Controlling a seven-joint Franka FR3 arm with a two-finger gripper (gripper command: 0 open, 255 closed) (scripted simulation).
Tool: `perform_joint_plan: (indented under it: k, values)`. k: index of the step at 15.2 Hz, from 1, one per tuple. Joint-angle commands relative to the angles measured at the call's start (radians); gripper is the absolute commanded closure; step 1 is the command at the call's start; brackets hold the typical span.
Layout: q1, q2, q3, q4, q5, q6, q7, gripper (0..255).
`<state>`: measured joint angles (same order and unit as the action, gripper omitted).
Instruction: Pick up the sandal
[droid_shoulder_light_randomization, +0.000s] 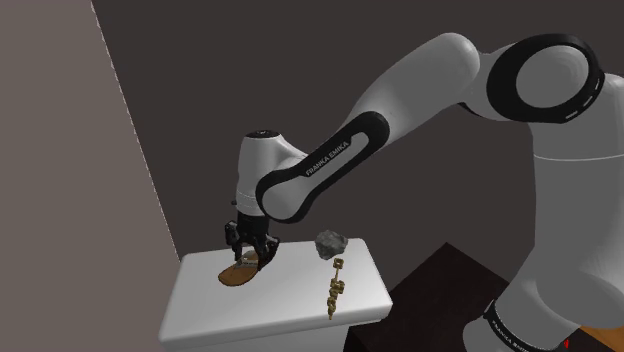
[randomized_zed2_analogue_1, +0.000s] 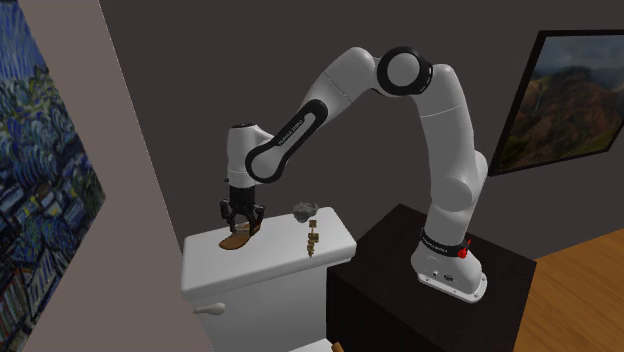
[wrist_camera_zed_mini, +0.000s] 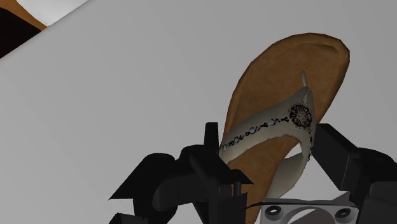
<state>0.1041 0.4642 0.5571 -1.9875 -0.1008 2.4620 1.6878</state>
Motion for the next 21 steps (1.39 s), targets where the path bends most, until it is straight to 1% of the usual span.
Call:
perform_joint_plan:
  k: [1, 9, 21]
  values:
    - [0.000, 0.002, -0.001, -0.001, -0.001, 0.003, -0.001, 255]
    - [0.001, 0.002, -0.001, -0.001, -0.001, 0.003, 0.000, 255]
    - [-0.037, -0.105, 0.044, 0.030, 0.064, -0.125, -0.025, 255]
